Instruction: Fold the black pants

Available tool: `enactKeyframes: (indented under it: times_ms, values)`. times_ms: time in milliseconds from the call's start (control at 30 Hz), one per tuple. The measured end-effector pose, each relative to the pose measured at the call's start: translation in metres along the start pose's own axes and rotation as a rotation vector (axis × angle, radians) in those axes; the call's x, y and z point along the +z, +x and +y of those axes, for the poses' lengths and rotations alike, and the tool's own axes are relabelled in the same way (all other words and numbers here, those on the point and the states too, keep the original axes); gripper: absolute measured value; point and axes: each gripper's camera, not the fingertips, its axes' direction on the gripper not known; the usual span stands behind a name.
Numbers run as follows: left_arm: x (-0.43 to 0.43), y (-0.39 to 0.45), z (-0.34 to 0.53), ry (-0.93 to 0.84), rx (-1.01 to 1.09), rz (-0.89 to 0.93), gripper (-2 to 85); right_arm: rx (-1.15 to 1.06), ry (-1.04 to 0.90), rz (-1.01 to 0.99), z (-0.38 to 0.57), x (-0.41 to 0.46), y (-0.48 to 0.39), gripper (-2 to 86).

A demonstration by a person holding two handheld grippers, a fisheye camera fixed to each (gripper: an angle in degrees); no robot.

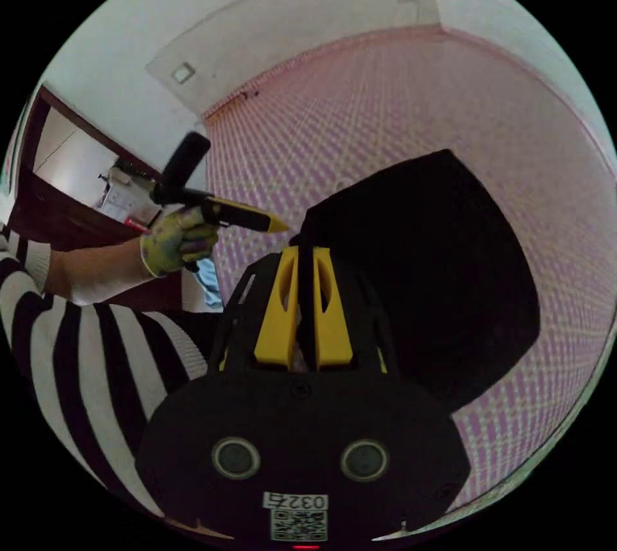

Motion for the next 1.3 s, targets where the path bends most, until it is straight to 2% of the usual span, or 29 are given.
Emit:
enactKeyframes:
  times_ms: [67,400,500,533,567,600,733,867,1000,1067,1200,1300]
  values:
    - [0.005,-0.008,0.002,-0.013,0.003,0.009,-0.9,-0.002,-0.094,-0.018,-0.007,0.033,0.002,3.9]
    - [0.009,-0.013,-0.013,0.073,0.089,0.136,-0.9,-0.042,-0.107,0.064,-0.022,0.009,0.004,5.0]
    - [0.030,-0.006,-0.029,-0.021,0.117,0.101,-0.9,-0.008,-0.182,-0.103,-0.019,0.035,0.025,7.6]
    - [0.041,-0.003,-0.034,-0.075,0.127,0.090,-0.9,0.023,-0.196,-0.242,-0.016,0.034,0.036,6.8]
    - [0.051,0.001,-0.038,-0.122,0.142,0.083,-0.9,0.026,-0.151,-0.355,-0.010,0.022,0.046,6.0]
    - [0.056,0.003,-0.040,-0.141,0.154,0.082,-0.9,0.034,-0.116,-0.371,-0.005,0.013,0.051,5.5]
    - [0.077,0.023,-0.042,-0.256,0.266,0.036,-0.9,0.206,0.044,-0.198,0.052,-0.044,0.101,2.1]
    - [0.104,0.025,-0.035,-0.444,0.366,-0.029,-0.9,0.360,0.033,-0.219,0.124,-0.055,0.150,-0.7]
    - [0.105,0.017,-0.033,-0.426,0.415,-0.044,-1.0,0.472,0.066,-0.206,0.179,-0.053,0.173,-1.0]
    - [0.112,0.010,-0.035,-0.430,0.408,-0.025,-1.0,0.520,0.171,-0.281,0.201,-0.059,0.187,-1.0]
    - [0.113,0.012,-0.045,-0.465,0.350,0.033,-0.9,0.512,0.135,-0.298,0.199,-0.076,0.199,-1.0]
    - [0.102,0.030,-0.054,-0.430,0.367,0.023,-0.9,0.501,0.208,-0.309,0.202,-0.109,0.215,-1.0]
